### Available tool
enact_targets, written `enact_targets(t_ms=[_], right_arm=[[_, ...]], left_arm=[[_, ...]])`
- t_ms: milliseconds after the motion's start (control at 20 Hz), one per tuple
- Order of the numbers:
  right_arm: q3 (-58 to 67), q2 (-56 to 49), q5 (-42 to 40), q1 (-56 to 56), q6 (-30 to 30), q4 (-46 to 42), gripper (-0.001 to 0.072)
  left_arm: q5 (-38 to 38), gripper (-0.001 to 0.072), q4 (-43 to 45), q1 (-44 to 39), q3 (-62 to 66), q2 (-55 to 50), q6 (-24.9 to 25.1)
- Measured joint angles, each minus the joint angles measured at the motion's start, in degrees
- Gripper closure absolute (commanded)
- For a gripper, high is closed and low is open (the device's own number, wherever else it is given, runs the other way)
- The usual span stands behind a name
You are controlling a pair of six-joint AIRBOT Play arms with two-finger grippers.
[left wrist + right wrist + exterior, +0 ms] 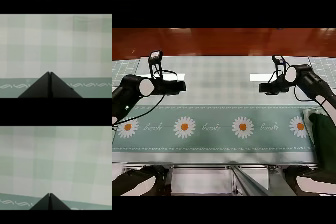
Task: Fold the shirts.
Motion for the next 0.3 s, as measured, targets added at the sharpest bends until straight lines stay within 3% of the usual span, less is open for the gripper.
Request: enact_targets(t_ms=[300], right_arm=[[0.0,0.0,-0.07,0.0,0.07,-0.02,0.0689]], left_arm=[[-0.33,0.0686,0.04,0.0,0.02,-0.02,0.15]])
